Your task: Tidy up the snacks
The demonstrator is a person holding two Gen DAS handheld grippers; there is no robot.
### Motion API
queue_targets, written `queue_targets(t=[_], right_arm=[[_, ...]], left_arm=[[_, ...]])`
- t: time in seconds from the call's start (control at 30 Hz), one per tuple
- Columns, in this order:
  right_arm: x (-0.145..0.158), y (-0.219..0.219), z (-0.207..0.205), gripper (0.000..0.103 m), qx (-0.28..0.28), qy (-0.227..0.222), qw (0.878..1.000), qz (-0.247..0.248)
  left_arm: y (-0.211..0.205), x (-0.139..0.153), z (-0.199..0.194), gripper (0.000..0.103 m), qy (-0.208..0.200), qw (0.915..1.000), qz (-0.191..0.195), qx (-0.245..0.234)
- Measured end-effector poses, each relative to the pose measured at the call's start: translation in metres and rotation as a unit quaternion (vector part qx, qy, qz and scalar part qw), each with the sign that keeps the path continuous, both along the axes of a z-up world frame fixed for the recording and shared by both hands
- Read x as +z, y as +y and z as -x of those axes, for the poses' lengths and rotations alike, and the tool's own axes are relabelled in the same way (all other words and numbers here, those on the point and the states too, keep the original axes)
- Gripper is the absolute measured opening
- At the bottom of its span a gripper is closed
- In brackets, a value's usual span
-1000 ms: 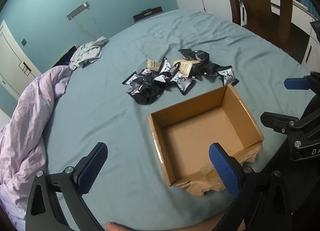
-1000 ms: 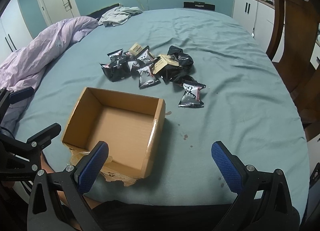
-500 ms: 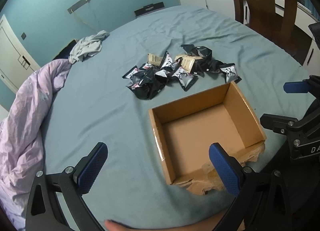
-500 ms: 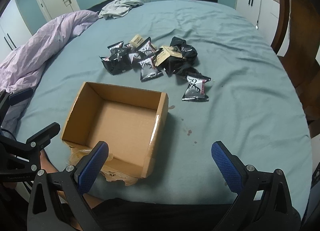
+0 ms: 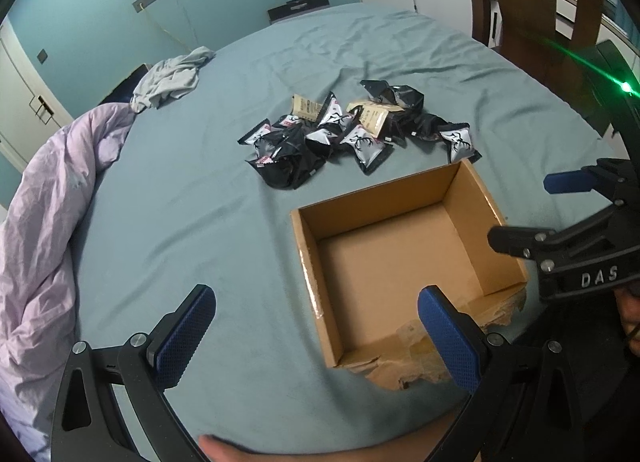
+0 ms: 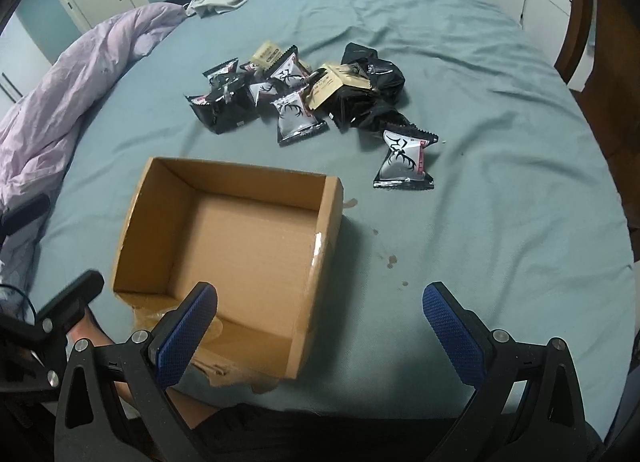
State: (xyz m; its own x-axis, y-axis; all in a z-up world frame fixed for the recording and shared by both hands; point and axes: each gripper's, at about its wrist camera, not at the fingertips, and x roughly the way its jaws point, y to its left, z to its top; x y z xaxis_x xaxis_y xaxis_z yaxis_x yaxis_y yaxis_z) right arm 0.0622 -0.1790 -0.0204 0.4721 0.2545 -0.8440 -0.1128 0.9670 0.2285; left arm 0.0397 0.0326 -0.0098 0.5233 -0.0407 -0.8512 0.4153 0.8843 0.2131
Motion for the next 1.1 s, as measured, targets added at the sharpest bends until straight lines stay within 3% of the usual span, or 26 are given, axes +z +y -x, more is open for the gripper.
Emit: queue_targets(t=[0.27, 0.47, 0.57, 0.77, 0.97, 1.03, 1.1], right_arm=[[0.001, -0.010, -0.015, 0.103, -0.022, -0.021, 0.999, -0.020], [-0.004, -0.021, -0.058, 0.103, -0.056, -0.035, 0.996, 0.052], [-0.018, -0.028, -0.085, 0.103, -0.070, -0.008, 0.996, 0.063], [-0.055, -0.037, -0.131, 0.101, -0.085, 0.067, 0.993, 0.038], [-0.070, -0.032, -0.156, 0.083, -0.082, 0.076, 0.992, 0.054], [-0.072, -0.032, -0.159, 0.071, -0.081, 0.079, 0.992, 0.064], [-0.075, -0.032, -0.161, 0.047, -0.081, 0.080, 0.991, 0.068]], left_arm=[[0.002, -0.004, -0.008, 0.103, 0.014, 0.9998, 0.004, 0.014], [0.006, -0.006, -0.013, 0.103, 0.013, 0.9996, -0.001, 0.026], [0.007, -0.007, -0.016, 0.103, 0.016, 0.9995, 0.002, 0.028], [0.008, -0.011, -0.021, 0.103, 0.024, 0.9992, 0.004, 0.032], [0.012, -0.010, -0.025, 0.103, 0.029, 0.9987, 0.010, 0.042], [0.012, -0.009, -0.025, 0.103, 0.026, 0.9987, 0.009, 0.042], [0.012, -0.009, -0.025, 0.103, 0.022, 0.9988, 0.007, 0.043]])
